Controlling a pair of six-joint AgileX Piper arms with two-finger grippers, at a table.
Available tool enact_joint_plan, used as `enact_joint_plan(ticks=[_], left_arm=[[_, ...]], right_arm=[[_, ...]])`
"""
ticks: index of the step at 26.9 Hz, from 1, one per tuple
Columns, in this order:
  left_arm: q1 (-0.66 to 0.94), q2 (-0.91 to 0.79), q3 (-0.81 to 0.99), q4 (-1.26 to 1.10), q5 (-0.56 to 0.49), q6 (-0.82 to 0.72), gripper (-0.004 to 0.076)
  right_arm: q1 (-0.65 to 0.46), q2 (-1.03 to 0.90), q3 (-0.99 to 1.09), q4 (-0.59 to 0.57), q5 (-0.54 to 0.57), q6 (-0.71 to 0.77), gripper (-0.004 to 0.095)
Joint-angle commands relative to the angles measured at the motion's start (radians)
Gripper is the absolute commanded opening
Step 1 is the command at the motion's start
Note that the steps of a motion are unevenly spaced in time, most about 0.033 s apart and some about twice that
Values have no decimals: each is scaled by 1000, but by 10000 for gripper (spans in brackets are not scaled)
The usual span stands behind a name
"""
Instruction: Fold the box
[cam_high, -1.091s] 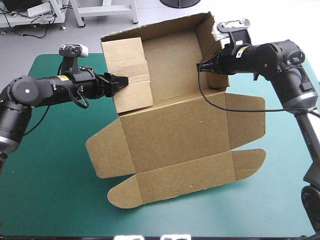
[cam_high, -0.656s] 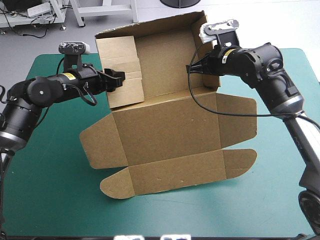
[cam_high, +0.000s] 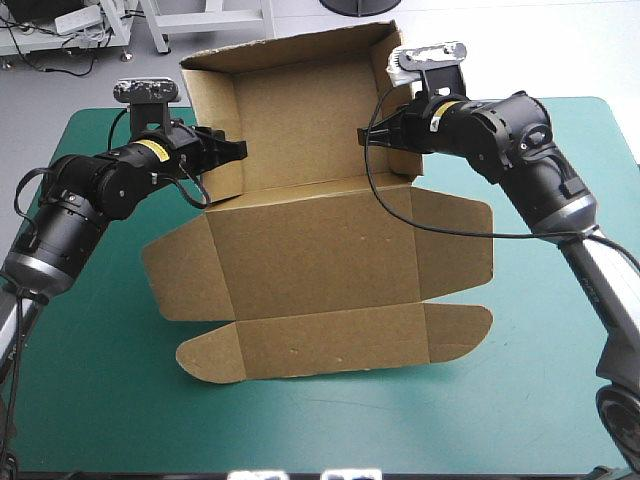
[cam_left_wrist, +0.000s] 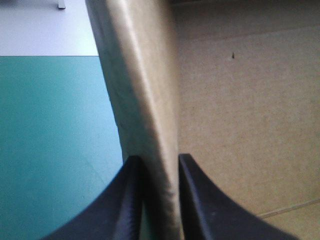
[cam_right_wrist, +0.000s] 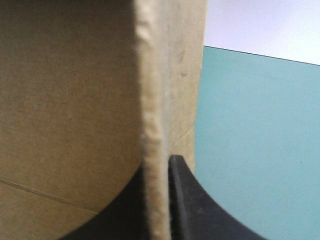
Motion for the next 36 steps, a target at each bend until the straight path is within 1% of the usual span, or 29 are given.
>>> enact_joint_plan(ticks=[1, 3, 7, 11, 13, 14, 18, 21, 29, 36], left_arm=[[-34, -27, -65, -112, -123, 1, -8], [-34, -27, -67, -69, -74, 2, -6], [-34, -27, -68, -24, -12, 2, -6], [-34, -15, -73, -19, 68, 8, -6], [-34, 3, -91, -28, 133, 38, -6], [-34, 19, -105, -28, 191, 54, -6], [-34, 93, -166, -26, 368, 104, -6], [-34, 155, -193, -24, 451, 124, -6], [-34, 263, -210, -65, 556, 158, -6], [-35, 315, -211, -108, 607, 165, -6]], right_arm=[[35, -46, -33, 273, -130, -69, -24], [35, -46, -33, 243, -51, -114, -23], [35, -30, -33, 106, 93, -98, -23], [35, 10, -33, 66, 223, -88, -23], [35, 39, -33, 64, 287, -88, -23], [35, 51, -33, 64, 306, -88, -23], [35, 103, -33, 67, 374, -104, -23], [35, 125, -30, 67, 385, -106, -24], [35, 165, -21, 74, 385, -97, -24], [28, 222, -14, 171, 385, -51, -23]])
